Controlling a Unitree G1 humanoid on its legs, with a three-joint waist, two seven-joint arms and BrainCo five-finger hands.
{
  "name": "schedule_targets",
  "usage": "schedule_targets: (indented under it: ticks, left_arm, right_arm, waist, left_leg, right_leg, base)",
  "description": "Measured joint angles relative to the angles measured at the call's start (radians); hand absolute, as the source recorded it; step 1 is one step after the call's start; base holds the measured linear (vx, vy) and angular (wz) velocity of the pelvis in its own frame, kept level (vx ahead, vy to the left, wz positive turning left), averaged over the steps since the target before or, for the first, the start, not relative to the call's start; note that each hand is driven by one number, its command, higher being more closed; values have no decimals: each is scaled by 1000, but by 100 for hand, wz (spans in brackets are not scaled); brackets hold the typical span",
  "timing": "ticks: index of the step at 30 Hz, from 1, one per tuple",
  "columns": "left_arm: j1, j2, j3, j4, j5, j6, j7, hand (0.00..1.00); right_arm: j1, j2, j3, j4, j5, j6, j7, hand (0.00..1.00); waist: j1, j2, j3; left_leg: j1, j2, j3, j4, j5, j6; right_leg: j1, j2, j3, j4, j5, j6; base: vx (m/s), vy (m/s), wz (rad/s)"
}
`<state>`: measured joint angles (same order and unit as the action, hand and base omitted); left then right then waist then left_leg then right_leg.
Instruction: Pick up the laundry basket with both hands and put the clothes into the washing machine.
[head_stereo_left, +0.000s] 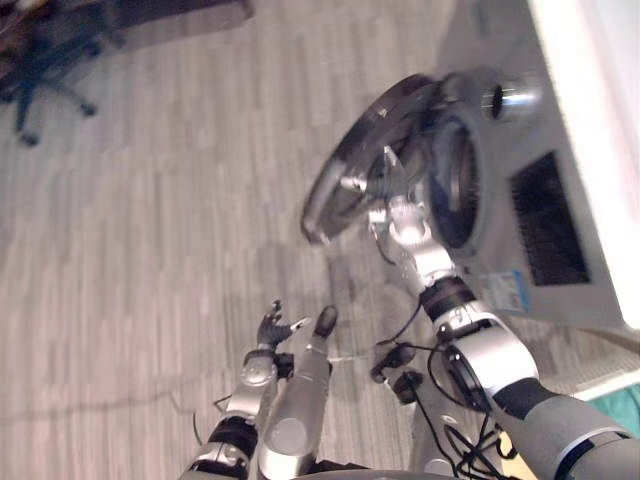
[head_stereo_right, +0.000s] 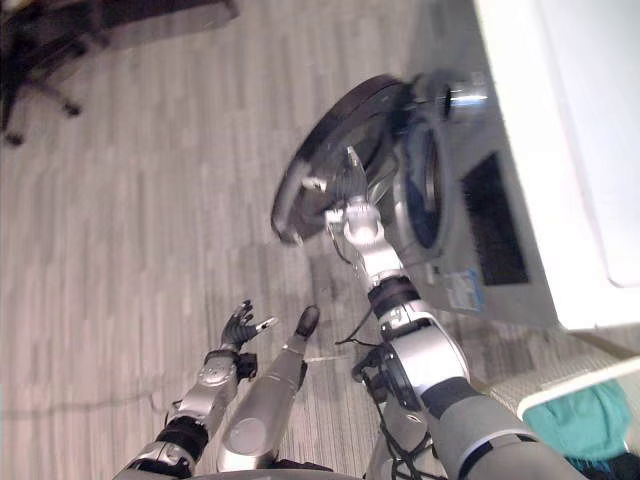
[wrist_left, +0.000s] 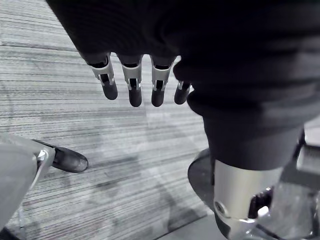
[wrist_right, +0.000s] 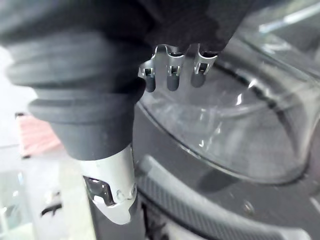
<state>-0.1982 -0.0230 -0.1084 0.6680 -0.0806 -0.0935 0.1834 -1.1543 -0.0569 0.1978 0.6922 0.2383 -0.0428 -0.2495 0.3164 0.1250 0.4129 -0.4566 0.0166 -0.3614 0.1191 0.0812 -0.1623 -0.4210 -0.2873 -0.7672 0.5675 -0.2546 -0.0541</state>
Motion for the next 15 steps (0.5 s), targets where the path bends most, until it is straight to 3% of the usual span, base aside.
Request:
schedule_targets:
  ticks: [4, 7, 10, 12, 15]
  left_arm:
    - [-2, -24, -14, -1, -7, 1, -2, 0]
    - [-38, -25, -20, -14, -7, 1, -2, 0]
    - [-86, -6, -20, -19, -13, 3, 0, 0]
    - [-128, 21, -19, -26, -13, 4, 13, 0]
    - [-194, 71, -13, -35, -5, 5, 35, 0]
  right_arm:
    - [-36, -3, 16, -84, 8, -23, -4, 0]
    - [11, -30, 16, -163, 17, -24, -13, 0]
    - [133, -54, 34, -272, 26, -31, -11, 0]
    - [242, -97, 75, -306, 26, -30, 4, 0]
    - [388, -140, 102, -364, 26, -32, 60, 0]
  waist:
    - [-1, -3, 1]
    - [-18, -25, 15]
    - [-43, -51, 30]
    - [-93, -59, 35]
    - [-132, -86, 47]
  left_leg:
    - [-2, -1, -16, -16, 7, -5]
    - [0, 6, 19, -17, 7, -5]
    - [4, 42, 82, -23, 11, 0]
    - [18, 67, 140, -51, 21, 13]
    - [19, 88, 225, -53, 21, 15]
  right_leg:
    - [-1, -13, -20, 22, -13, 6]
    - [-10, 3, 8, -8, -4, -3]
    - [-30, 66, 81, -94, 64, -10]
    - [-39, 115, 138, -177, 128, -11]
    - [-57, 167, 227, -274, 207, -11]
  base:
    - [38, -132, 16]
    - [8, -47, -32]
    - [-49, 13, -84]
    - [-92, 41, -87]
    - [-113, 50, -104]
